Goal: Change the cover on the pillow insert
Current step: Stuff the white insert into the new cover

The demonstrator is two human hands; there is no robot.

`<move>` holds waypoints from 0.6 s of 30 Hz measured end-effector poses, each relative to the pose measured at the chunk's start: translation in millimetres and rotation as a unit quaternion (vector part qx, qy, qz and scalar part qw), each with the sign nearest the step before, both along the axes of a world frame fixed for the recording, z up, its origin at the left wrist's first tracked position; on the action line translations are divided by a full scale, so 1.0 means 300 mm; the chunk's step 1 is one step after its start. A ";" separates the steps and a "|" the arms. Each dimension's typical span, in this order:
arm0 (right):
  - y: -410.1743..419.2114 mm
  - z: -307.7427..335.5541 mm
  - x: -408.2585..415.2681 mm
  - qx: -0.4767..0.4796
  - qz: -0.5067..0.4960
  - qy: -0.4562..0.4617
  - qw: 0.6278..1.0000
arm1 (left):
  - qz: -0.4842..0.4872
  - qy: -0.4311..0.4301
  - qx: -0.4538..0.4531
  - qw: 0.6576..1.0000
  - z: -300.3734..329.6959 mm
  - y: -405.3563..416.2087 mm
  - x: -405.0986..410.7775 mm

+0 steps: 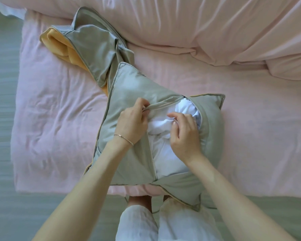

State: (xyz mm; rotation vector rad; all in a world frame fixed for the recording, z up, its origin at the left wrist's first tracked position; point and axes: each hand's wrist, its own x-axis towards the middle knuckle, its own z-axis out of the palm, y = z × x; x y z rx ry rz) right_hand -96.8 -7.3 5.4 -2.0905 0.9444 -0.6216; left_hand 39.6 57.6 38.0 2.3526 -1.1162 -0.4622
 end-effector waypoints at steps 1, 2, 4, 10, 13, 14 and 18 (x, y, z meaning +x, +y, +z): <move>-0.005 0.002 0.011 -0.030 0.017 0.027 0.999 | 0.022 0.058 -0.001 0.998 0.001 -0.003 0.007; -0.008 0.008 0.023 -0.052 0.030 0.046 0.997 | 0.038 0.109 0.000 0.993 0.003 -0.004 0.014; -0.002 0.023 0.042 -0.061 0.046 0.050 0.996 | 0.072 0.188 0.004 0.979 0.017 0.005 0.026; 0.052 0.019 0.140 -0.135 0.063 0.106 0.983 | 0.249 0.413 -0.061 0.874 0.062 0.063 0.048; 0.081 -0.002 0.204 -0.172 0.102 0.164 0.966 | 0.287 0.421 -0.080 0.857 0.057 0.114 0.040; 0.091 -0.005 0.227 -0.174 0.123 0.172 0.962 | 0.293 0.404 -0.081 0.862 0.052 0.140 0.036; 0.124 0.004 0.332 -0.237 0.205 0.219 0.924 | 0.328 0.311 -0.087 0.888 0.041 0.231 0.050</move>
